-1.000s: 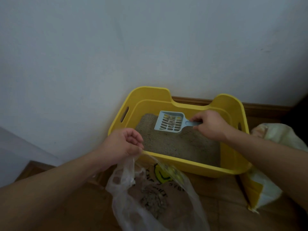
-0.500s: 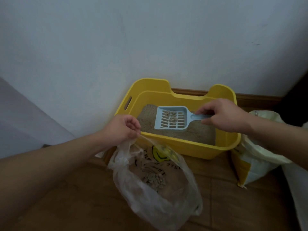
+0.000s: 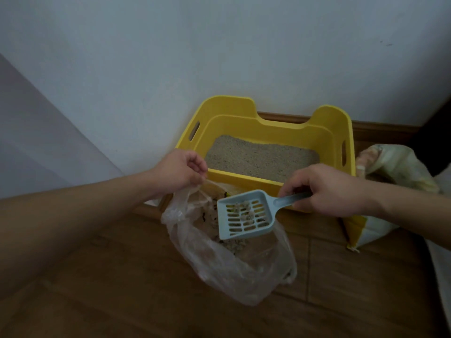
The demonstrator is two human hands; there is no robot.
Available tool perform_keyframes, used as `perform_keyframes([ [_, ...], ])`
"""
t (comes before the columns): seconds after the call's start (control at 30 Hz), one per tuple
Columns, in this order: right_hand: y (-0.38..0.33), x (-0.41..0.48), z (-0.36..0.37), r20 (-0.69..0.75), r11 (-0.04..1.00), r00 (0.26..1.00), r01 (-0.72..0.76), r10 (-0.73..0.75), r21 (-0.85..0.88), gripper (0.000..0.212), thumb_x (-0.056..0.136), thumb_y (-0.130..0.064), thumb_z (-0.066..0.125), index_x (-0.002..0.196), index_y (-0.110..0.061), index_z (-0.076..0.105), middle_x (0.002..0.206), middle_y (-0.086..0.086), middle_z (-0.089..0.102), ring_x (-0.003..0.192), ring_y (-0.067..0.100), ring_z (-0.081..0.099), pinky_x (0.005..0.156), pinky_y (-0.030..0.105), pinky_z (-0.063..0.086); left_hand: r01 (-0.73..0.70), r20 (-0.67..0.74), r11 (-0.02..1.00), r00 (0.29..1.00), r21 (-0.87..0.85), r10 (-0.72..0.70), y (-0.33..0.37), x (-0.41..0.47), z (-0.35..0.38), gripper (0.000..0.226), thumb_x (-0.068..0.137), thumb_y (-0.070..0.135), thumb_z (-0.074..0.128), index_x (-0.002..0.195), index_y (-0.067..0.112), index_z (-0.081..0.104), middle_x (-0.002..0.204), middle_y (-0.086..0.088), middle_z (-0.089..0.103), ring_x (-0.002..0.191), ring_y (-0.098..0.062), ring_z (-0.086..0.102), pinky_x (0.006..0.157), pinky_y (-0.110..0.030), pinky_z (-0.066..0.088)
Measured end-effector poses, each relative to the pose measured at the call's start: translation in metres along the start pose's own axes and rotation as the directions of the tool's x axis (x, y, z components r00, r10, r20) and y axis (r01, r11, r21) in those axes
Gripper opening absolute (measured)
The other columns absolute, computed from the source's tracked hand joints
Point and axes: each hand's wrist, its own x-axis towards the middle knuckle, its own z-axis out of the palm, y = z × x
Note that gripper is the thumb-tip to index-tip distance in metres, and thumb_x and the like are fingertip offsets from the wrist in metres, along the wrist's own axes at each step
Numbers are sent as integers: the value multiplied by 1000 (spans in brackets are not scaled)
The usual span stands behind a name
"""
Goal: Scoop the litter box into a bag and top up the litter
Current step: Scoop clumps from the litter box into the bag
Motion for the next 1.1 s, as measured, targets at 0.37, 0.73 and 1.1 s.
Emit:
perform_keyframes([
  [0.37,3,21,31,85,998,995,56,-56,4,24,90,-15,67,107,-30,74,102,-17,70,95,2,62,87,29,52,19,8,1000,1000,-11,-19,-11,2,-3,25,75,-14,74,81,9,66,73,-6,70,61,-14,63,59,-25,55],
  [0.73,11,26,38,89,997,993,73,-74,12,24,95,-16,59,108,-30,73,100,-17,72,93,3,63,85,36,52,41,12,998,999,-39,-41,-14,8,1,25,75,-14,73,84,8,66,73,-5,69,58,-11,63,55,-21,54],
  [1.1,10,28,38,94,998,994,51,-53,23,25,97,-14,53,96,-33,70,87,-18,67,86,4,60,83,36,51,38,22,999,999,-37,-38,-15,11,2,25,76,-13,73,85,10,66,74,-4,71,60,-10,65,58,-24,54],
])
